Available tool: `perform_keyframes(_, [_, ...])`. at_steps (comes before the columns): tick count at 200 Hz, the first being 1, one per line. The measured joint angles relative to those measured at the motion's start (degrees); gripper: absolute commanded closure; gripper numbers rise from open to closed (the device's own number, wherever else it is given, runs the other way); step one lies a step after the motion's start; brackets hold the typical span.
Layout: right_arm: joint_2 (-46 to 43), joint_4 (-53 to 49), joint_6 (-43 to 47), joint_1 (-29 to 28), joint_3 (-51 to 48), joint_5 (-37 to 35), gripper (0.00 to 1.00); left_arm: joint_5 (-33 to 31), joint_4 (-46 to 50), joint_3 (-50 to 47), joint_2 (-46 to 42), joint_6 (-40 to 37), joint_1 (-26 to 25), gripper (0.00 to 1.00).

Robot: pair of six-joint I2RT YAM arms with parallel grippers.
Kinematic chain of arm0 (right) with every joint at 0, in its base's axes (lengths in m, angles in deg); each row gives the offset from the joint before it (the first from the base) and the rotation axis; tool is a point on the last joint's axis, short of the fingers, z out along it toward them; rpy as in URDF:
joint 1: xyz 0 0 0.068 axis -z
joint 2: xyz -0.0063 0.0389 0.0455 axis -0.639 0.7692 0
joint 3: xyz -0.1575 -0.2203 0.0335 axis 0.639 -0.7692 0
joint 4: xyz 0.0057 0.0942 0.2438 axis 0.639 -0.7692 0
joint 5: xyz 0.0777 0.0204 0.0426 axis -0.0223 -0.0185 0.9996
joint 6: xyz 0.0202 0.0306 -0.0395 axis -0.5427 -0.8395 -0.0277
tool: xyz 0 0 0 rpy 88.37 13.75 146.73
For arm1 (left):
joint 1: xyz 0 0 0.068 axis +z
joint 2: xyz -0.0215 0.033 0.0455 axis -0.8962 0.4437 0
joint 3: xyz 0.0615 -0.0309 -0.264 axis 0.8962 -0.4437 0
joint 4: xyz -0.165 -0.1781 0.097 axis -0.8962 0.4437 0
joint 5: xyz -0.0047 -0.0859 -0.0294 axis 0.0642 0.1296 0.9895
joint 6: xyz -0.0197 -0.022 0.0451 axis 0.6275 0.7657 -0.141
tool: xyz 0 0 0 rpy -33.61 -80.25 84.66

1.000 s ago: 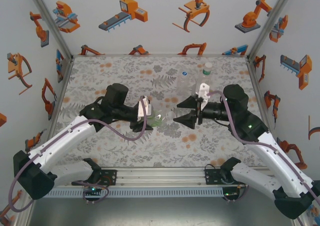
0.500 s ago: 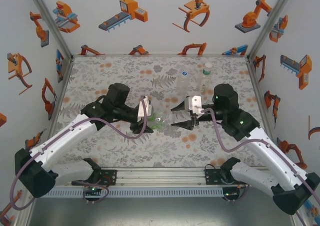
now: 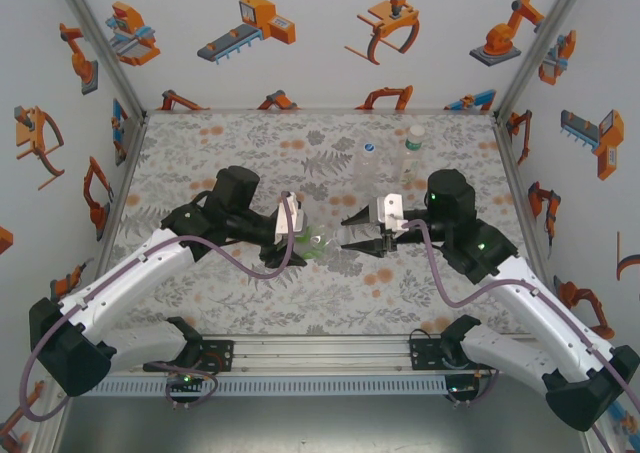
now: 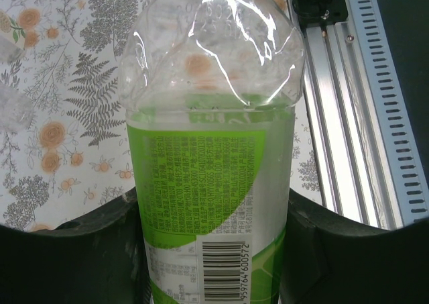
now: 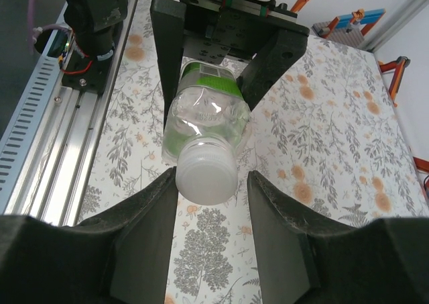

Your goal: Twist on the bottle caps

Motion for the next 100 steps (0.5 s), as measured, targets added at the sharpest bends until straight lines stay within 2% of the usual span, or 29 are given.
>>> perform_keyframes(57, [-0.26, 1.97, -0.9, 0.0, -1.25, 0.02, 0.6, -0.31, 0.07, 0.26, 0.35, 0.0, 0.0, 1.0])
perform_keyframes(100, [-0.26, 2.25, -1.49, 0.0, -1.27, 0.04, 0.76, -0.44, 0.39, 0.7, 0.57, 0.0, 0.0, 1.0])
